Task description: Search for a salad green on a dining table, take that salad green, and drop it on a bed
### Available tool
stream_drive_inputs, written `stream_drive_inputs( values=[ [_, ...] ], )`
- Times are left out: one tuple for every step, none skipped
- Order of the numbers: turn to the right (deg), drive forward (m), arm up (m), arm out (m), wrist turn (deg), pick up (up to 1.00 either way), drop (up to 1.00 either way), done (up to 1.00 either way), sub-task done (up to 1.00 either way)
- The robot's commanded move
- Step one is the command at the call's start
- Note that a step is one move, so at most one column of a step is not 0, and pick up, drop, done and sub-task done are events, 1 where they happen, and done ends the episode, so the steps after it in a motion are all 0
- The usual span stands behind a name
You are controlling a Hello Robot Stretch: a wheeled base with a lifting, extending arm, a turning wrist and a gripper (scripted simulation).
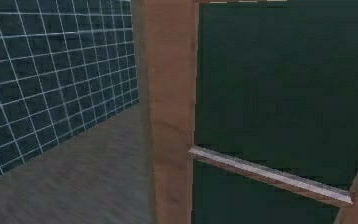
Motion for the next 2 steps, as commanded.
stream_drive_inputs(
  values=[
    [-45.0,0.0,0.0,0.0,0.0,0.0,0.0,0.0,0.0],
    [-15.0,0.0,0.0,0.0,0.0,0.0,0.0,0.0,0.0]
  ],
)
